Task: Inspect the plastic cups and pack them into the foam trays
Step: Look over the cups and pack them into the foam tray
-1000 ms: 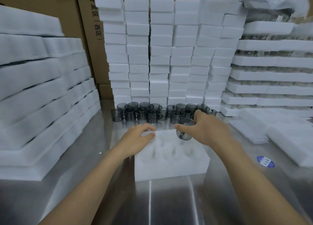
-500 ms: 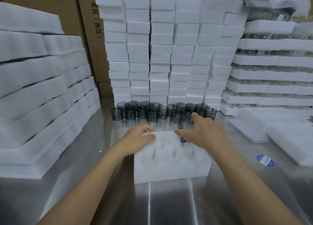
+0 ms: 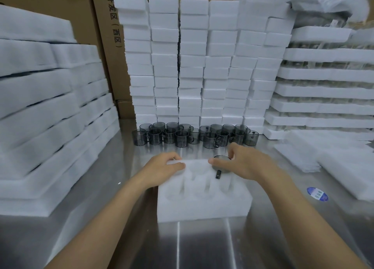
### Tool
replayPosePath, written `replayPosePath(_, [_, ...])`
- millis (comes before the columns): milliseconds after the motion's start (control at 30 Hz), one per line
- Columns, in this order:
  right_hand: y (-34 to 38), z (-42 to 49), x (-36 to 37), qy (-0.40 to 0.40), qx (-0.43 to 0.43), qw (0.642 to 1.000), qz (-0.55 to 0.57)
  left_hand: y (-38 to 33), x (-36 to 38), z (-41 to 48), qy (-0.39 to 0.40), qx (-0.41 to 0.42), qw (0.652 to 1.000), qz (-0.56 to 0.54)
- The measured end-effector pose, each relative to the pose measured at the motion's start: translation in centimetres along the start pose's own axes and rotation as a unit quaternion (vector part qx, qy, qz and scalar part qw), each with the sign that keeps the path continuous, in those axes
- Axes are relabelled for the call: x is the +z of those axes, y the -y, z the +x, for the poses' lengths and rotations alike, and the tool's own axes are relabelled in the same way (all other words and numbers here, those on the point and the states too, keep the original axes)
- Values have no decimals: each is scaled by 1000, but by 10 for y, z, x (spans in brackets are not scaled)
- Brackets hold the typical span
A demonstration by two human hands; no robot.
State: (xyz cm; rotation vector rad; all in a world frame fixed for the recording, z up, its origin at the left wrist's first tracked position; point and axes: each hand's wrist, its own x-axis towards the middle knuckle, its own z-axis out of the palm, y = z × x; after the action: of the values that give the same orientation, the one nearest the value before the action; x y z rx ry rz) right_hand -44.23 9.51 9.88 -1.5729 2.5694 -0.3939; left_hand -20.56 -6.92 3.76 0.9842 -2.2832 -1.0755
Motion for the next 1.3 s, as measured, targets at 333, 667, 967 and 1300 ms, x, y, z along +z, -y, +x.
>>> replayPosePath(333, [-11,11,9,-12,-42,995,92,25,7,-2,-150,14,972,-180])
replayPosePath(667, [-4,86,40,-30,-12,985,168,29,12,7,-200,12,957,-211])
replayPosePath(967, [3,124,45,12,-12,996,93,25,11,11,-223,18,952,-209])
replayPosePath(1300, [45,43,-14,-124,-89,982,114,-6,-10,3,-193,69,961,-184])
